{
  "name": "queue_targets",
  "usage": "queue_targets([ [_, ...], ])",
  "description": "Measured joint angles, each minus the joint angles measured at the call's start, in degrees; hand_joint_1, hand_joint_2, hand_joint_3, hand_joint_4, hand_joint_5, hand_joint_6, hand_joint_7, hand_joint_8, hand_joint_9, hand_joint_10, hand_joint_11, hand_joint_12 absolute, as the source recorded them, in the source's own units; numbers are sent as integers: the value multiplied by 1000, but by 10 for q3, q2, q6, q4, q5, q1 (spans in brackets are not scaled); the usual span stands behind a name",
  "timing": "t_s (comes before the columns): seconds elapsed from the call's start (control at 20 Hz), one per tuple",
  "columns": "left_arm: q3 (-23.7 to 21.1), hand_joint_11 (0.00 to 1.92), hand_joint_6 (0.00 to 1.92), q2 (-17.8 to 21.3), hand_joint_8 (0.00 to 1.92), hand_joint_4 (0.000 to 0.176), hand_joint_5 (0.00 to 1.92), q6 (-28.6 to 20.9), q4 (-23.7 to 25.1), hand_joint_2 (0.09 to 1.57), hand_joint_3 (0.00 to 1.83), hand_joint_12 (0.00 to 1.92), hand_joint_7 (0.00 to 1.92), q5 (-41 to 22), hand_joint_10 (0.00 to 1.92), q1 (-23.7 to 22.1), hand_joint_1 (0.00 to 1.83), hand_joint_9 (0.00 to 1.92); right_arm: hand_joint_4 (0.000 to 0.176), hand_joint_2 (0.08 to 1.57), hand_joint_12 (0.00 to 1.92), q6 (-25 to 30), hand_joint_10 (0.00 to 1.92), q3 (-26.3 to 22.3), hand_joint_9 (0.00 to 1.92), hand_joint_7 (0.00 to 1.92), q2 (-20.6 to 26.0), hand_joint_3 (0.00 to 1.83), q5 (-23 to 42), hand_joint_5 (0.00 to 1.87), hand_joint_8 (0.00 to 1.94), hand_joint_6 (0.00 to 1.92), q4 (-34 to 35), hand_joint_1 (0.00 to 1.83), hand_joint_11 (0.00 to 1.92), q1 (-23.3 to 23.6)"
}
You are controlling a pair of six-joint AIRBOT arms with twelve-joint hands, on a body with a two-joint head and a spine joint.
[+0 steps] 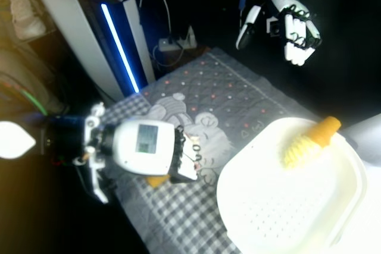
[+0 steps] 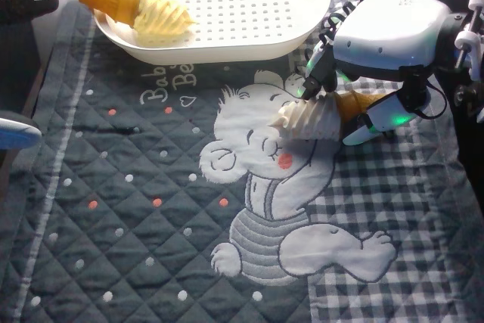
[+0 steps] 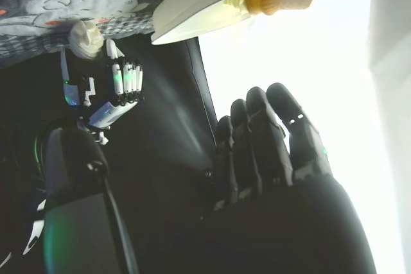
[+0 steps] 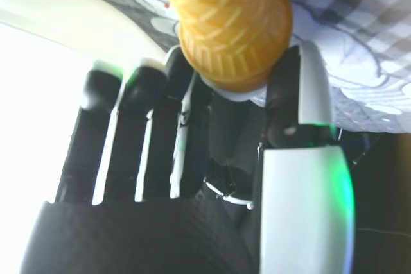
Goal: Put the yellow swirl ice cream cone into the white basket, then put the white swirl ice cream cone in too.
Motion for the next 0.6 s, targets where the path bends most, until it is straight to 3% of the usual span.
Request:
queue_targets([
  [0.05, 0, 0, 2, 0, 4, 0, 398, -2, 0, 765, 3, 1356, 450, 0, 12, 0, 849, 494, 0, 1019, 1265, 0, 789, 0, 1027, 1166, 0, 1, 0, 1307, 794, 294, 0, 1268, 522, 0],
  [0.1, 0, 0, 3, 0, 3, 0, 401, -6, 0, 768, 4, 1356, 450, -1, 12, 1, 850, 495, 0, 1039, 1430, 0, 1052, 0, 979, 1084, 0, 3, 0, 1339, 1028, 146, 0, 1284, 521, 0],
  [0.15, 0, 0, 7, 0, 4, 0, 411, -8, 0, 769, 5, 1355, 454, -3, 12, 3, 838, 497, 0, 1041, 1584, 0, 1195, 0, 986, 1090, -1, 1, 0, 1346, 1029, 112, 1, 1285, 674, 0],
  [0.2, 0, 0, 11, 0, 8, 0, 423, -8, 0, 771, 6, 1354, 463, -2, 14, 3, 829, 503, 0, 1048, 1621, 0, 1279, 0, 970, 1079, -2, 0, 1, 1340, 1063, 100, 0, 1285, 699, 0],
  [0.25, 0, 0, 7, 0, 8, 0, 416, -9, 0, 773, 6, 1353, 466, -3, 15, 3, 836, 505, 0, 1043, 1597, -1, 1204, 2, 1004, 1152, -4, 0, 2, 1205, 863, 443, 0, 1269, 748, 0],
  [0.3, 0, 0, 6, 0, 4, 0, 421, -9, 0, 762, 1, 1334, 462, -3, 10, 3, 864, 498, 0, 1038, 1574, -1, 1123, 2, 1033, 1184, -4, 0, 3, 1166, 843, 505, 2, 1278, 633, 0],
  [0.35, 1, 0, 6, 0, 5, 0, 433, -10, 1, 763, 1, 1355, 472, -3, 13, 3, 850, 509, 0, 1054, 1681, -2, 1248, 3, 1046, 1139, -4, 1, 4, 1140, 969, 505, 12, 1283, 698, 0],
  [0.4, 1, 0, 9, -1, 5, 0, 443, -9, 0, 761, 0, 1361, 475, -3, 14, 3, 842, 515, 0, 1050, 1613, -2, 1175, 3, 1092, 1172, -2, 1, 10, 1106, 882, 620, 30, 1273, 824, 0],
  [0.45, 4, 0, 8, -2, 3, 0, 443, -9, 0, 758, 0, 1363, 470, -3, 13, 3, 835, 514, 0, 1076, 1666, -2, 1165, 3, 1004, 1099, 1, 3, 22, 1049, 972, 756, 49, 1252, 741, -4],
  [0.5, 5, 13, 4, -3, 4, 0, 435, -10, -1, 761, 0, 1371, 474, -3, 16, 3, 829, 522, 0, 1083, 1559, -2, 1205, 3, 952, 1096, 1, 0, 41, 1013, 901, 792, 71, 1354, 650, -4],
  [0.55, 6, 10, 3, -5, 7, 0, 435, -10, -2, 759, 0, 1370, 484, -3, 19, 3, 826, 529, 0, 1089, 1390, -2, 897, 10, 1000, 1101, 2, 0, 77, 997, 929, 832, 97, 1269, 752, -4],
  [0.6, 6, 34, 3, -6, 4, 0, 448, -10, -1, 757, 0, 1349, 493, -4, 17, 3, 812, 541, 0, 1077, 1354, -2, 822, 16, 1075, 1131, 5, 0, 103, 1030, 918, 748, 119, 1266, 839, -4],
])
